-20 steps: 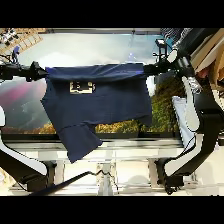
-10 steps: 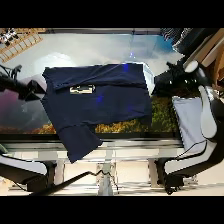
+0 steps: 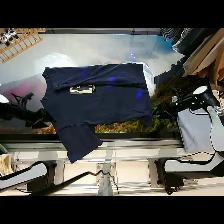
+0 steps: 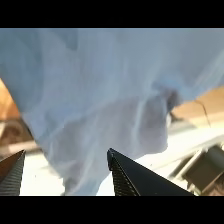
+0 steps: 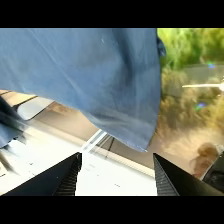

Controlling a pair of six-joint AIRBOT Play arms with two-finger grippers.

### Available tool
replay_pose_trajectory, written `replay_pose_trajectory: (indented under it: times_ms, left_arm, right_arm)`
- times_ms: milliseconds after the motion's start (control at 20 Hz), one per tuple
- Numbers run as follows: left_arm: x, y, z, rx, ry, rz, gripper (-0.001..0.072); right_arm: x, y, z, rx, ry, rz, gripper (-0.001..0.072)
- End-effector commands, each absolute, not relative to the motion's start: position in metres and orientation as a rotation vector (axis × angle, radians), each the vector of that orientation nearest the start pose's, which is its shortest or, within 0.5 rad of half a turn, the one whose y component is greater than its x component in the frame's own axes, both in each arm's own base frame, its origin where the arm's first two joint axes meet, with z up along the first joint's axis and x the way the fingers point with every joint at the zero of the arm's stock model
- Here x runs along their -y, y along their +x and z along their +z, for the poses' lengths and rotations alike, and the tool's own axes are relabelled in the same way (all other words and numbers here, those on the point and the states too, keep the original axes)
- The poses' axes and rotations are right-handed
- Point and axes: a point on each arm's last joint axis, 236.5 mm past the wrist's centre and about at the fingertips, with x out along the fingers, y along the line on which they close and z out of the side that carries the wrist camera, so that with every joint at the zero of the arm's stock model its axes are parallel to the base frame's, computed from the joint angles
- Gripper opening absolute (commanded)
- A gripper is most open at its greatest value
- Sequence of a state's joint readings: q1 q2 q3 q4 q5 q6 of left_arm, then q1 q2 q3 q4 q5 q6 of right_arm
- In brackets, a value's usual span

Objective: Fold the clothes and pants, and hang the long-sleeved shirts on hangers.

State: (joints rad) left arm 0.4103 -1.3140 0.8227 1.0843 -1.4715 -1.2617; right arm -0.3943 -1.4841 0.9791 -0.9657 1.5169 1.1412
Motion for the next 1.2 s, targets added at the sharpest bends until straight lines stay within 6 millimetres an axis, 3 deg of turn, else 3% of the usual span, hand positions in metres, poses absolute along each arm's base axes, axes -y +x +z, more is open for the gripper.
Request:
replay_pose_trajectory:
  times_ms: [0,350,700,800,900,1050,1150]
  left_arm:
    - [0.026,0.213,-0.072,-1.76,-0.652,-0.311,0.0572]
    - [0.027,0.211,-0.094,-1.724,-0.629,-0.289,0.0572]
    - [0.042,0.209,-0.112,-1.718,-0.537,-0.31,0.0551]
    - [0.047,0.212,-0.114,-1.712,-0.501,-0.323,0.0336]
    - [0.05,0.216,-0.115,-1.7,-0.499,-0.314,0.0005]
    - [0.055,0.221,-0.108,-1.675,-0.545,-0.323,0.0008]
    - [0.062,0.231,-0.093,-1.628,-0.606,-0.366,0.0008]
  right_arm:
    - [-0.022,0.279,-0.059,-1.638,0.701,0.476,0.0525]
    - [-0.023,0.29,-0.061,-1.588,0.693,0.476,0.0511]
    - [-0.022,0.29,-0.062,-1.596,0.706,0.453,0.0506]
    - [-0.022,0.29,-0.062,-1.598,0.709,0.448,0.0506]
    - [-0.021,0.289,-0.063,-1.602,0.703,0.445,0.0506]
    - [-0.014,0.282,-0.071,-1.634,0.665,0.423,0.0506]
    - [-0.014,0.275,-0.079,-1.639,0.641,0.436,0.0474]
